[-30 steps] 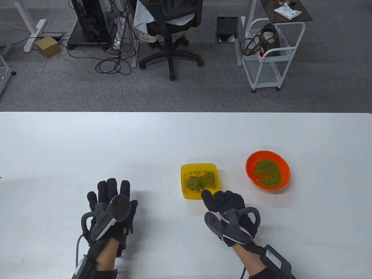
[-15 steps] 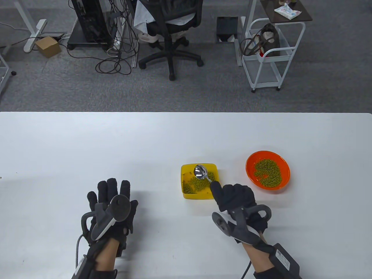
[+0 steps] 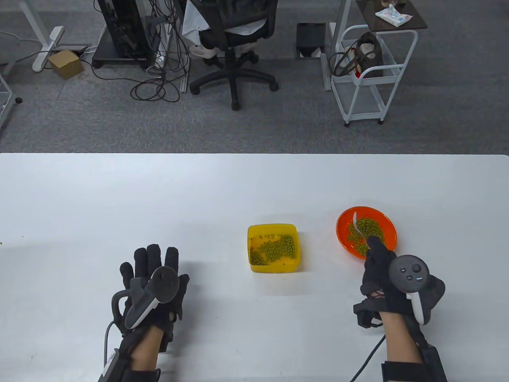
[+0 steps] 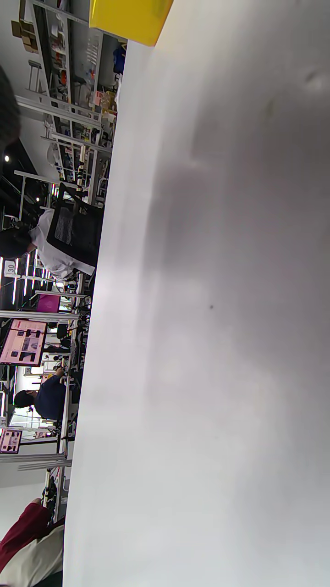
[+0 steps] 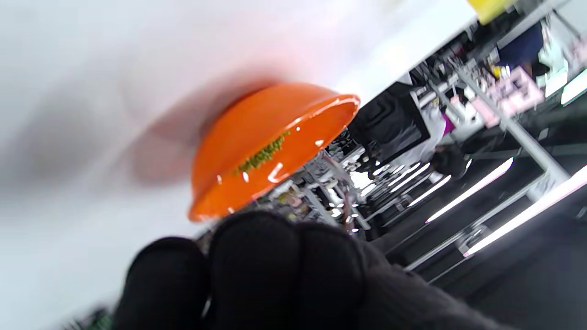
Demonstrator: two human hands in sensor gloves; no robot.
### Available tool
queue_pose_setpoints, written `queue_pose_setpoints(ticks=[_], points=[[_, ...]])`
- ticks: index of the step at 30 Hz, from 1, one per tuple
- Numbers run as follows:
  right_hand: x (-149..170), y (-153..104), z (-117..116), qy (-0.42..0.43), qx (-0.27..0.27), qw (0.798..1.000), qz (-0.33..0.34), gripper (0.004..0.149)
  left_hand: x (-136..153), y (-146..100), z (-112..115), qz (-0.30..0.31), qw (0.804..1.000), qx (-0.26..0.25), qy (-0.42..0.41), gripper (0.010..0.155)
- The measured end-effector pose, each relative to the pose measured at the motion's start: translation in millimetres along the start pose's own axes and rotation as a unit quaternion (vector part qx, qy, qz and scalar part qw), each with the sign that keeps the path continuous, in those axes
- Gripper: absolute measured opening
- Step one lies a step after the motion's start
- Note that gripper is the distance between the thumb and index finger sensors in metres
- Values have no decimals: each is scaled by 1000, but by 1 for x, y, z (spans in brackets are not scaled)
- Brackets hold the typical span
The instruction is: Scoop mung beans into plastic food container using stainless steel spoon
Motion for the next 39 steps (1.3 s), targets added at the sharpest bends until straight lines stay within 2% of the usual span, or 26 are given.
queue_pose_setpoints(ticks=[5, 12, 15, 21, 32, 39], points=[[29, 12, -7, 122, -40, 989, -68, 45, 0, 0, 0, 0, 1000, 1, 2, 73], [43, 16, -18, 173, -65, 977, -109, 46, 0, 0, 0, -2, 1000, 3, 3, 73], [47, 16, -22, 193, -95, 968, -126, 49, 0, 0, 0, -3, 1000, 4, 3, 73], [48, 15, -26, 167, -137, 966, -142, 46, 0, 0, 0, -1, 1000, 6, 3, 74], [41, 13, -28, 94, -138, 978, -127, 49, 0, 0, 1, -1, 1000, 9, 2, 74], [42, 13, -28, 90, -146, 976, -133, 50, 0, 0, 1, -1, 1000, 8, 0, 74]])
Point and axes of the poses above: the tracker on the back of each hand, its own x axis roughly to the little-finger side, its own y axis roughly from the wrist to the fingertips, z = x × y, the point moved 1 cm from there along y, roughly from the wrist to the fingertips, and after that the axes turned 2 degrees about -z, right-handed, at the moved point
